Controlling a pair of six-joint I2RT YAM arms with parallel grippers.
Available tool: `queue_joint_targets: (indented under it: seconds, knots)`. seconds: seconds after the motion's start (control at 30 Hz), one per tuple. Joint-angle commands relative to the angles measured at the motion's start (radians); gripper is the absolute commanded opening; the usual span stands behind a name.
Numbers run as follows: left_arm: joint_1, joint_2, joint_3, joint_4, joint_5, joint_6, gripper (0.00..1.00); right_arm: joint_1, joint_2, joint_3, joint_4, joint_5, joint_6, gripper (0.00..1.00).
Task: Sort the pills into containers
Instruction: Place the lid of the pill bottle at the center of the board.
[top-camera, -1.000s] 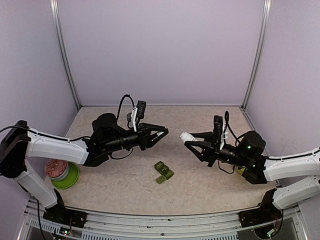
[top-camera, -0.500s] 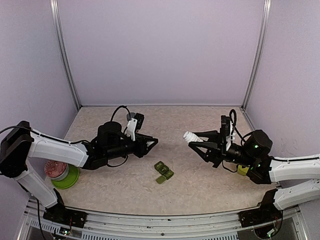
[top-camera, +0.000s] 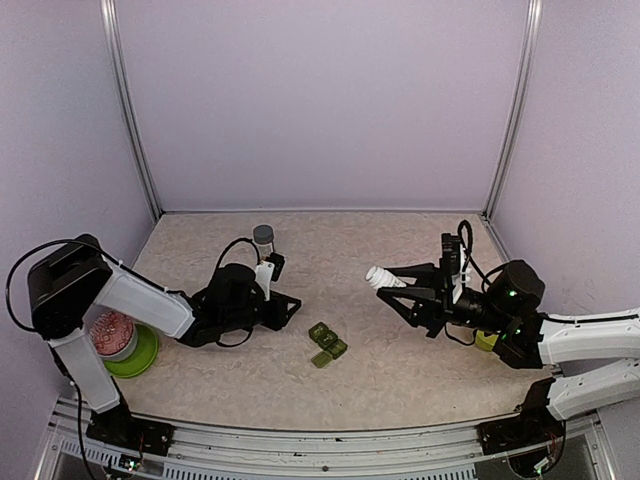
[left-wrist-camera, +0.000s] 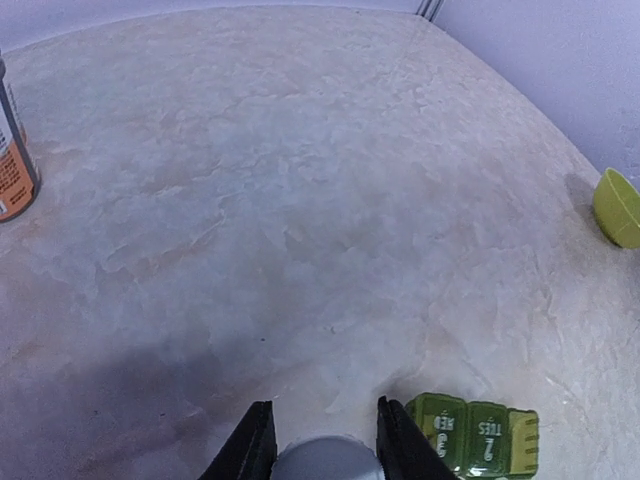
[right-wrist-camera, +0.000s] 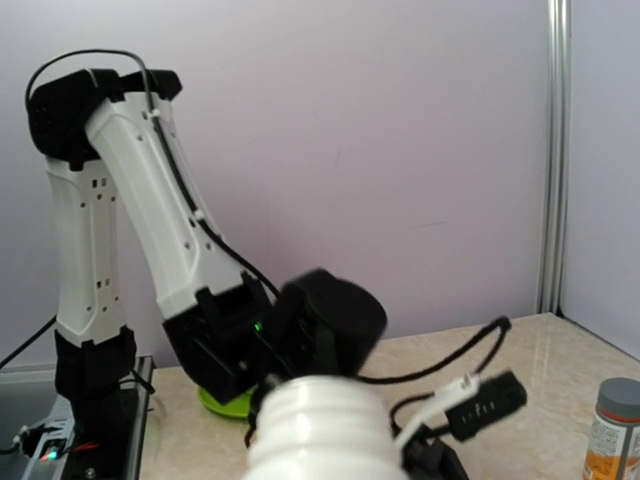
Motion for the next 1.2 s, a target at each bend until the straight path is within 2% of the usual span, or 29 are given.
queue_joint_targets:
  seconds: [0.0,0.3,0.5,0.6,0.83,1.1,1.17]
  knots:
    - [0.012,0.083,0.024,0.024,-0.068,0.008,0.34,-0.005,-0.013,-0.010,0.003,-0.006,0.001,0.00]
    - [0.011,0.185,0.053,0.042,-0.154,-0.011,0.34,-0.004,-0.016,-0.017,-0.007,-0.003,0.000,0.00]
    - [0.009,0.196,0.040,0.062,-0.179,-0.019,0.54,-0.005,-0.006,-0.038,0.000,0.002,0.007,0.00]
    - [0.009,0.188,0.035,0.061,-0.180,-0.024,0.57,-0.005,0.003,-0.054,0.017,0.002,0.017,0.00]
    - [0.016,0.099,0.033,0.030,-0.153,-0.035,0.77,-0.004,0.032,-0.091,0.064,0.001,0.036,0.00]
    - [0.025,0.042,0.083,-0.049,-0.063,-0.034,0.97,-0.003,0.184,-0.153,0.266,-0.004,0.072,0.00]
    - [0.026,0.028,0.090,-0.056,-0.041,-0.034,0.99,-0.003,0.229,-0.155,0.308,0.000,0.077,0.00]
